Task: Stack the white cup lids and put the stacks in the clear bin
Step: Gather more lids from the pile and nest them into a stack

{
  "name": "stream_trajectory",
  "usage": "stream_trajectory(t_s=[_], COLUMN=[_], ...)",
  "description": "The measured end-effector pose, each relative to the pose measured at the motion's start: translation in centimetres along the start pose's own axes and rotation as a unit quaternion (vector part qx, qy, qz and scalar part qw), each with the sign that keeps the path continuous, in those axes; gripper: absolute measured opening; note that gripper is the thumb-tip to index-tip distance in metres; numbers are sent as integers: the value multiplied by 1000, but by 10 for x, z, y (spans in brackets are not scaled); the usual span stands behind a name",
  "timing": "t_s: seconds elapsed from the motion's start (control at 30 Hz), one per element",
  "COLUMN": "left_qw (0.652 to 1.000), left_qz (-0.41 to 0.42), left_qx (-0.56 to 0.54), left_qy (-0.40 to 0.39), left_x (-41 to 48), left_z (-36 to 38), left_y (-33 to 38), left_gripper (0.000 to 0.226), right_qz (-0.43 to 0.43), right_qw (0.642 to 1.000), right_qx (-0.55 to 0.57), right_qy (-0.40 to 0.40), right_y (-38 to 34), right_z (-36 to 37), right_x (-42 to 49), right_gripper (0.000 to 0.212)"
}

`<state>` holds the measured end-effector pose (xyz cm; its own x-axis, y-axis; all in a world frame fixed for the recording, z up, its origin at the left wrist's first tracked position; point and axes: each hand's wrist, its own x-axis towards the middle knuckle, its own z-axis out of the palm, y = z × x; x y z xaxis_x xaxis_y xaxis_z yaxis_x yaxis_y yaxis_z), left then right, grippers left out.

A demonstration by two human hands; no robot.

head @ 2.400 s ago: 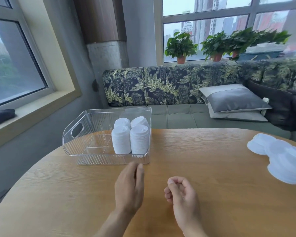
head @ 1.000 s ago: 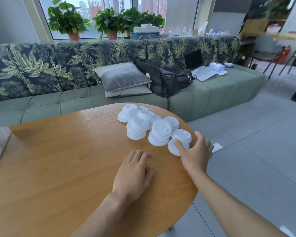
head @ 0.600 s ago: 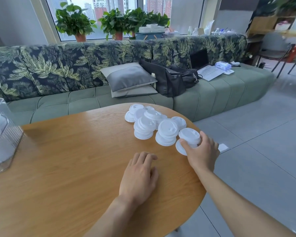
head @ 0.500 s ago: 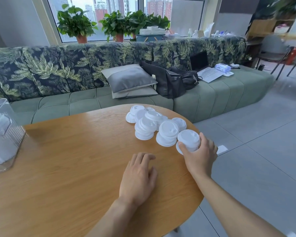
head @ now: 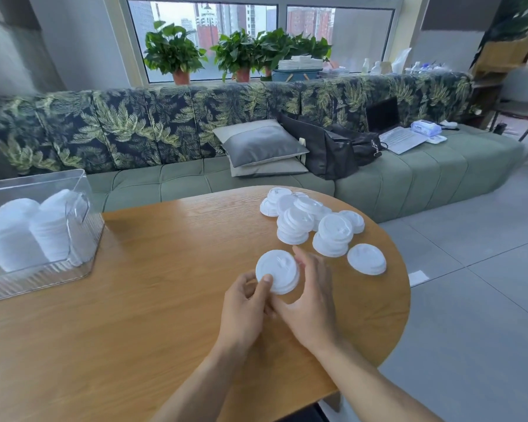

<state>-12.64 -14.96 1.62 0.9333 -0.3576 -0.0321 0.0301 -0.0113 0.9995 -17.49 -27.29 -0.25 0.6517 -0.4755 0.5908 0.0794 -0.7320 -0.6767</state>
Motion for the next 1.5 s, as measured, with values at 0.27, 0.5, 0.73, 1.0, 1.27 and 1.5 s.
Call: stream_trajectory(t_s=[0.27, 0.5, 0.73, 1.0, 1.27, 1.5], left_qw=[999, 1000, 1000, 999, 999, 996], left_qz=[-18, -2, -18, -26, -24, -62], left_qx=[-45, 15, 8, -13, -23, -67], left_qy=[17, -21, 24, 20, 16, 4], left_x=[4, 7, 13, 17, 15, 11], left_z=[-31, -27, -29, -30, -31, -41], left_y=[2, 4, -3, -13, -10, -6], left_gripper=[12, 18, 23, 24, 23, 26], right_qz=[62, 153, 166, 308, 335, 289], right_qw=[994, 980, 984, 930, 918, 953], right_qx=[9, 97, -21, -190, -208, -61], right_qy=[-88, -85, 58, 59, 40, 65], right_y=[-5, -4, 23, 70, 73, 45], right_z=[4, 0, -17, -56, -53, -36], right_x=[-5, 2, 20, 57, 59, 36], right_gripper=[89, 9, 32, 88, 89, 83])
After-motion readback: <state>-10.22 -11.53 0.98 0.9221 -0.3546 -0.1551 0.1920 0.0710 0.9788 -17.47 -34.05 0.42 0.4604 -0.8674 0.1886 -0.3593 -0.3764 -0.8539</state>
